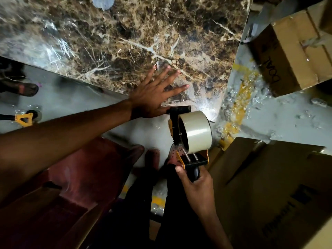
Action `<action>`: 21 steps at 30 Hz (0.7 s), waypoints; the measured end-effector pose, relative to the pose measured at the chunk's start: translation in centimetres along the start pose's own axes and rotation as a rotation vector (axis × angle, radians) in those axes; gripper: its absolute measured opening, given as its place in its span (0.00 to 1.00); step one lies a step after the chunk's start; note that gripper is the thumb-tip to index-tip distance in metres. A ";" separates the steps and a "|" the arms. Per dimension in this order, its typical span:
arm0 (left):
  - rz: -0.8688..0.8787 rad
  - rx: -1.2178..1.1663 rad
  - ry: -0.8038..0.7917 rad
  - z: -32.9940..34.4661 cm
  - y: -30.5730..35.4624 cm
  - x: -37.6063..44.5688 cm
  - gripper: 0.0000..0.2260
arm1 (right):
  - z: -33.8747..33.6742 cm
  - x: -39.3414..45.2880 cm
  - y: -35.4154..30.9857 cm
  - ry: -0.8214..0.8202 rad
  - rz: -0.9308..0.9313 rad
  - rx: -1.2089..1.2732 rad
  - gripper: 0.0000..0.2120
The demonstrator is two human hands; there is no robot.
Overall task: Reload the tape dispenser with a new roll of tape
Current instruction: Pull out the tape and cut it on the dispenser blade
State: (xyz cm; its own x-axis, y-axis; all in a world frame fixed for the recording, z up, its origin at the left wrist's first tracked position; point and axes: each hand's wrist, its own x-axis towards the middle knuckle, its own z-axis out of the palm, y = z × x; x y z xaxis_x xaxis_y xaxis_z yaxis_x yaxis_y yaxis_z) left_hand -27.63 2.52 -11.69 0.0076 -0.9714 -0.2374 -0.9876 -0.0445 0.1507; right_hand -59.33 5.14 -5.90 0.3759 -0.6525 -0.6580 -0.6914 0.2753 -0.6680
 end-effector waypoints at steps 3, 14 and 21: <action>0.019 -0.029 -0.019 -0.6 0.5 -0.2 0.41 | 0.5 -0.7 -0.2 0.015 0.013 -0.017 0.11; -0.015 0.025 0.100 1.0 1.1 2.2 0.35 | 1.6 -2.2 2.8 0.104 0.080 -0.175 0.20; -0.035 0.013 0.082 0.9 1.4 2.4 0.36 | 4.3 -2.5 2.2 0.216 0.096 -0.042 0.11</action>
State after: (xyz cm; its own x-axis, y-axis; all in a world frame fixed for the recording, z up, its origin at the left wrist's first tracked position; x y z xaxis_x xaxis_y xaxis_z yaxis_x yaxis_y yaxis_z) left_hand -29.11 0.29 -12.91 0.0548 -0.9852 -0.1625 -0.9885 -0.0766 0.1307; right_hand -59.14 10.48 -7.23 0.1697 -0.7620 -0.6249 -0.7443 0.3166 -0.5881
